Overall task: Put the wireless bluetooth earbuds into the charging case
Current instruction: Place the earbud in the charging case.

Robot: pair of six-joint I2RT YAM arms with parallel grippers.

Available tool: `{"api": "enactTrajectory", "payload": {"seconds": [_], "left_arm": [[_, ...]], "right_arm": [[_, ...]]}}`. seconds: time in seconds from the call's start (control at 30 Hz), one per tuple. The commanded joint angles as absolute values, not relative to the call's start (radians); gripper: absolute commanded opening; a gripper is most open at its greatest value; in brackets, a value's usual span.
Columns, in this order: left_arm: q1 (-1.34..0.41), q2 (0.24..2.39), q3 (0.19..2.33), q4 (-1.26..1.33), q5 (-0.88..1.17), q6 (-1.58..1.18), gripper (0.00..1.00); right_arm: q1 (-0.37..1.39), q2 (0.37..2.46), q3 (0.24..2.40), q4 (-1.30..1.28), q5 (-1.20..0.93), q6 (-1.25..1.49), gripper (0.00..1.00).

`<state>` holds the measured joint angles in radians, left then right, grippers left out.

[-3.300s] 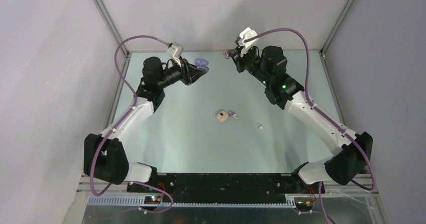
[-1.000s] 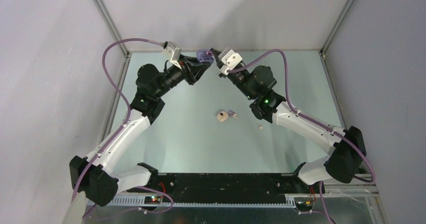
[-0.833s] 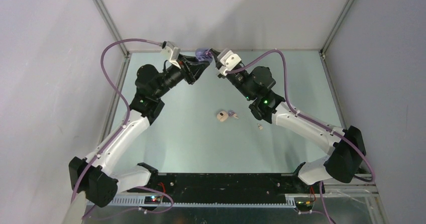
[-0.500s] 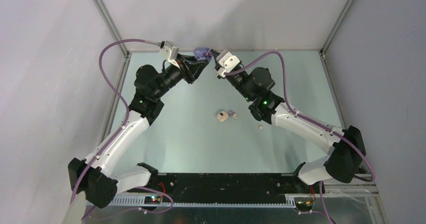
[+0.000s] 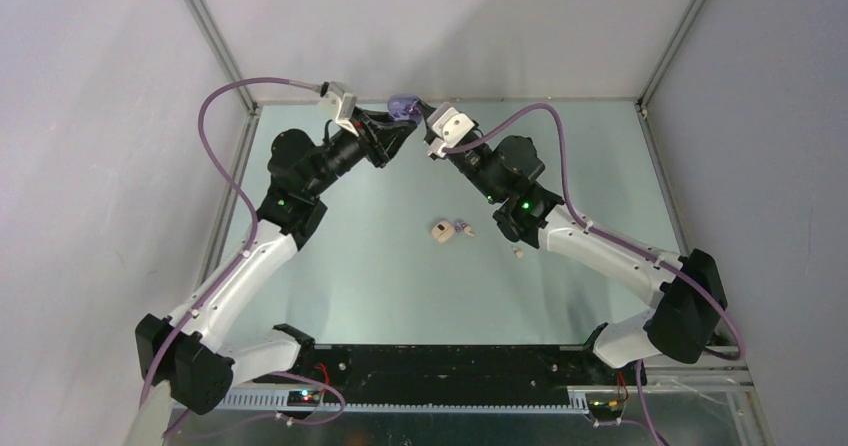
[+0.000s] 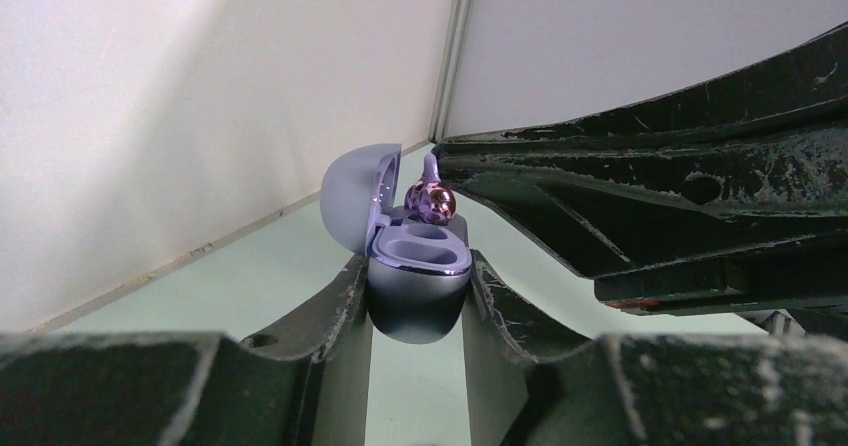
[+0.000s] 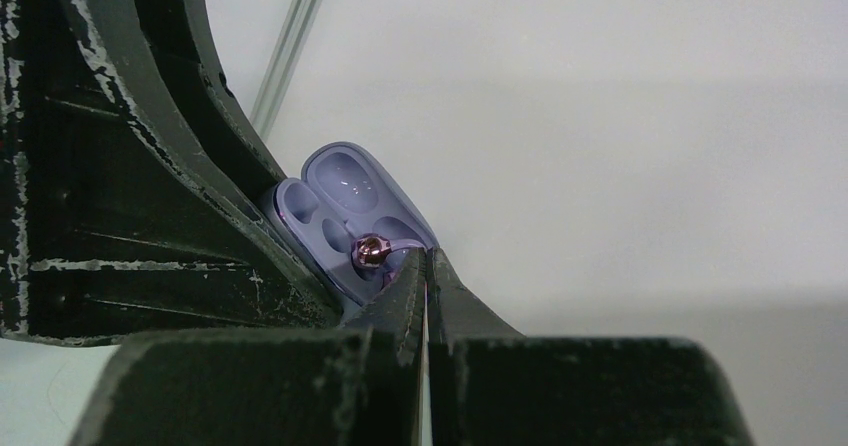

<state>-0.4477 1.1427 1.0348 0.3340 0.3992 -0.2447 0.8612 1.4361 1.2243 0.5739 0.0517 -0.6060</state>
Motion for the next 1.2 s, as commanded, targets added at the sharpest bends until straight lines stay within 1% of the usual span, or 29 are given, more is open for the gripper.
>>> {"api": "enactTrajectory", "payload": {"seconds": [0.0,0.23,0.47,0.7,0.73,0.83,1.07,1.17], "left_arm": [[-0.456,1.12,1.08,0.384,0.387,-0.249,0.0],[-0.456,1.121,1.079,0.395,0.38,-0.251,0.0],[-0.456,1.115,1.068,0.406,0.402,-0.244,0.0],[-0.456,1.116,1.062,0.411,0.398,-0.248,0.0],[-0.455,1.117,1.062,0.411,0.391,-0.248,0.0],[-0.456,1.118,1.062,0.414,0.376,-0.248,0.0],[-0.453,1.116,1.059,0.415,0.37,-0.24,0.0],[-0.452,1.115,1.057,0.414,0.372,-0.237,0.0]], "right_arm": [[0.87,1.442,1.223,0.598,0.03,-0.635,0.0],[0.869,1.444,1.223,0.575,0.027,-0.647,0.0],[0.86,1.453,1.235,0.569,0.071,-0.639,0.0],[0.857,1.451,1.236,0.543,0.014,-0.657,0.0],[0.857,1.45,1.236,0.541,0.013,-0.658,0.04],[0.856,1.446,1.236,0.524,-0.036,-0.662,0.12],[0.856,1.438,1.235,0.535,-0.032,-0.665,0.16],[0.856,1.436,1.236,0.544,-0.027,-0.666,0.22]]}}
